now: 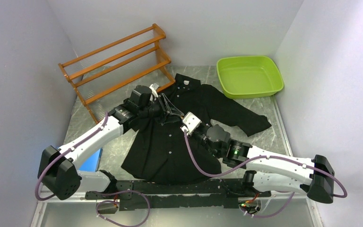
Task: Pin the brooch onto the clothing
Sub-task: Adjust the brooch.
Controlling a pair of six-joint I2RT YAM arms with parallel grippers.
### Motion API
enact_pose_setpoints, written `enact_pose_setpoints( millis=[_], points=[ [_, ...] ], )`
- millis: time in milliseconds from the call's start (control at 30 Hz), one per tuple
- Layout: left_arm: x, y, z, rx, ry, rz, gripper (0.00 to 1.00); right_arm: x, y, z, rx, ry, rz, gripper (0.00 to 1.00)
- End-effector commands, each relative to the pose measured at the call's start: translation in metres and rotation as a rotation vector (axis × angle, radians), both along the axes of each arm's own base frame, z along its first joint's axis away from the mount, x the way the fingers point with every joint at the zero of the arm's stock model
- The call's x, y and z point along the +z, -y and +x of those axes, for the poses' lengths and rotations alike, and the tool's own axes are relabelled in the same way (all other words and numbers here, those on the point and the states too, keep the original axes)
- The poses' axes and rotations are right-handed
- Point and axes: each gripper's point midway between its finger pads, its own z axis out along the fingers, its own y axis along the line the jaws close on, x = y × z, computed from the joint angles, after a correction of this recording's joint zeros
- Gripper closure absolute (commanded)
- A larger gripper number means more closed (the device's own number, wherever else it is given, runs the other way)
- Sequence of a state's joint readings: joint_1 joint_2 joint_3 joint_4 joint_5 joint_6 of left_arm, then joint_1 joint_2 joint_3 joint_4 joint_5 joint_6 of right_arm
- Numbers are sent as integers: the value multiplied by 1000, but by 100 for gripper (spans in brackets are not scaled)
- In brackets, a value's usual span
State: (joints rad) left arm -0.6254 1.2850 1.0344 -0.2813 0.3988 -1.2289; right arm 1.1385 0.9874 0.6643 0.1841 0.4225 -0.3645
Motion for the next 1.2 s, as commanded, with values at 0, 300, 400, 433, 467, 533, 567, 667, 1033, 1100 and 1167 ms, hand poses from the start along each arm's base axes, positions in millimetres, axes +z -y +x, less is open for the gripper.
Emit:
enact_pose_setpoints(
  millis=[0, 300, 400, 433, 467, 533, 567, 667, 1033, 1100, 1167],
  points=[
    [36, 13, 6, -31, 66, -97, 63, 20, 0, 2, -20, 52, 37, 100],
    [34, 17, 6, -57, 65, -97, 97, 15, 1, 8, -66, 49, 17, 100],
    [30, 13, 8, -49, 93, -58, 97, 13, -1, 6, -59, 32, 37, 70],
    [28, 11, 10, -44, 101, -39, 98, 13, -2, 5, -52, 25, 56, 56],
    [24, 8, 11, -39, 114, -15, 97, 14, -3, 3, -44, 17, 82, 43],
    [17, 1, 15, -31, 147, 36, 97, 14, -3, 0, -24, -18, 141, 23],
    [14, -3, 16, -28, 163, 60, 97, 14, -4, -2, 4, -33, 157, 17],
    [7, -13, 17, -43, 243, 111, 97, 13, -5, -6, 108, -153, 240, 12],
    [37, -29, -13, -253, 753, 110, 97, 24, 12, -30, 600, -660, 593, 14],
    [48, -26, -24, -297, 837, 58, 97, 28, 11, -40, 704, -739, 639, 14],
    [58, -24, -32, -328, 897, 17, 97, 35, 10, -49, 797, -754, 661, 17]
  ],
)
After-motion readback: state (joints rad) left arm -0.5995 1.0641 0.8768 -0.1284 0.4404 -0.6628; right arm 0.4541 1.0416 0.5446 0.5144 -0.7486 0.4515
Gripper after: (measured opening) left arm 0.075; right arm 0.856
